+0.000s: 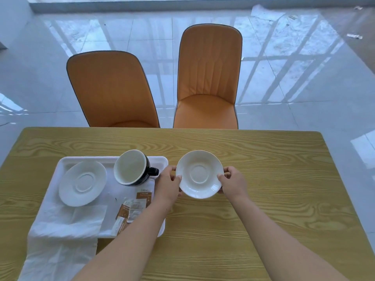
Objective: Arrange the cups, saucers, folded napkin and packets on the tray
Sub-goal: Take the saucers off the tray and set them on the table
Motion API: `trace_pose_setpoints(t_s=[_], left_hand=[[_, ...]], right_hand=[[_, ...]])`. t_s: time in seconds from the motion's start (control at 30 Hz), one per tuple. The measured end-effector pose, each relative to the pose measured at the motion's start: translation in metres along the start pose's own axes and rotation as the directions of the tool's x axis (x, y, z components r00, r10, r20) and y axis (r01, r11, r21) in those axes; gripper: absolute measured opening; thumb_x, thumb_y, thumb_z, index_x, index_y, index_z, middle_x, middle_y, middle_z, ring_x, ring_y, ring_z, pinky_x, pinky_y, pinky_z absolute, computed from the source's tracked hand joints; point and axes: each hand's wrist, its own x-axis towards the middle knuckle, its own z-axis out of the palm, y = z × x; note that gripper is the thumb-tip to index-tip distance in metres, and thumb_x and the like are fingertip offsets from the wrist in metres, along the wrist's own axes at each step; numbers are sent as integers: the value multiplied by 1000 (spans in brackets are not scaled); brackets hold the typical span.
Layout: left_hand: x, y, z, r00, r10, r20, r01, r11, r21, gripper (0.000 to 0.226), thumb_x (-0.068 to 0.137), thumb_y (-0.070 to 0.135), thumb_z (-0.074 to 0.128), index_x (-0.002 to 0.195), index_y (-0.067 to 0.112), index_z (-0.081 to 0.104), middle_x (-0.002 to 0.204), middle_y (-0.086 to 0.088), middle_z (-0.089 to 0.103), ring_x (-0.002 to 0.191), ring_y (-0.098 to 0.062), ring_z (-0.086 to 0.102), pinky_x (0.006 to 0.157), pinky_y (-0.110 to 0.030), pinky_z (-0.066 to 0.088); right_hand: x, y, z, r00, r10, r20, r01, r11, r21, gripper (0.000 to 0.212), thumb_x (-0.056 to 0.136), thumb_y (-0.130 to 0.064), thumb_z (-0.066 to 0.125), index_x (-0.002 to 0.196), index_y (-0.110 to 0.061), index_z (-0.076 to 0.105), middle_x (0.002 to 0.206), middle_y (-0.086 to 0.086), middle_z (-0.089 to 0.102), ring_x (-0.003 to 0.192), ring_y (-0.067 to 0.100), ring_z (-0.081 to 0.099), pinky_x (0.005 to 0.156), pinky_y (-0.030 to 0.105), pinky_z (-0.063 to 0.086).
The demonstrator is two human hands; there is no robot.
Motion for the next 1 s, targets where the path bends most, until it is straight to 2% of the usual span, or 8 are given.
trace_pose_setpoints(t_s=[0.07, 0.17, 0.23, 0.4, 0.57, 0.73, 0.87, 1.0], left_hand=[[1, -1, 4, 1000, -6, -11, 6, 1000, 8, 21, 95, 14, 56, 110, 28, 59, 85, -6, 65, 70, -18, 69, 49, -23, 55], [2, 0, 7, 999, -12, -30, 13, 999, 30, 20, 96, 13, 55, 108, 28, 58, 83, -3, 62, 72, -18, 68, 50, -27, 58], [3, 0, 8, 999, -17, -38, 20, 998, 62, 18, 96, 13, 54, 106, 27, 59, 86, -3, 63, 74, -20, 69, 54, -33, 61], [4, -2, 13, 998, -17, -57, 23, 995, 102, 18, 95, 14, 53, 99, 31, 60, 88, -5, 66, 78, -26, 69, 67, -46, 62], [3, -5, 17, 998, 5, -66, 4, 989, 147, 16, 93, 11, 53, 100, 22, 63, 87, -10, 65, 83, -32, 65, 74, -52, 59], [1, -2, 18, 997, 2, -74, 10, 986, 166, 15, 94, 12, 53, 99, 21, 63, 87, -7, 66, 85, -28, 64, 76, -43, 55], [-1, -2, 16, 997, -38, -62, 46, 990, 132, 24, 94, 17, 57, 117, 23, 63, 99, 4, 68, 92, -17, 62, 78, -32, 50], [-9, -1, 12, 998, -60, -29, 62, 992, 110, 33, 93, 16, 61, 126, 21, 60, 107, 5, 69, 97, -15, 61, 81, -30, 47]], right_hand=[[2, 2, 1, 1000, 7, -12, -7, 1000, -20, 8, 91, -15, 61, 85, -21, 63, 82, 5, 70, 71, 22, 70, 54, 34, 61], [5, 5, 3, 1000, 1, -17, -2, 998, -64, 6, 89, -17, 62, 85, -20, 64, 82, 6, 72, 76, 28, 70, 67, 46, 62], [6, 7, 5, 1000, -4, -24, 2, 997, -83, 6, 89, -17, 62, 85, -20, 64, 81, 5, 72, 77, 28, 69, 72, 48, 60], [4, 11, 9, 999, 5, -38, -9, 995, -100, 3, 92, -19, 61, 94, -20, 63, 87, 3, 71, 78, 25, 67, 72, 46, 57], [2, 9, 10, 998, 4, -56, -12, 990, -142, 9, 90, -21, 60, 97, -26, 57, 85, -6, 67, 75, 15, 63, 60, 30, 46], [3, 7, 10, 996, 47, -82, -59, 987, -148, 13, 89, -20, 61, 100, -23, 56, 90, -7, 65, 78, 14, 62, 60, 31, 45], [-4, 9, 12, 993, 77, -92, -85, 992, -91, 20, 87, -18, 64, 105, -19, 56, 92, -3, 66, 82, 20, 66, 71, 39, 55], [-17, 12, 10, 985, 146, -90, -148, 989, -17, 30, 88, -18, 67, 114, -18, 51, 94, -2, 62, 90, 25, 68, 82, 49, 58]])
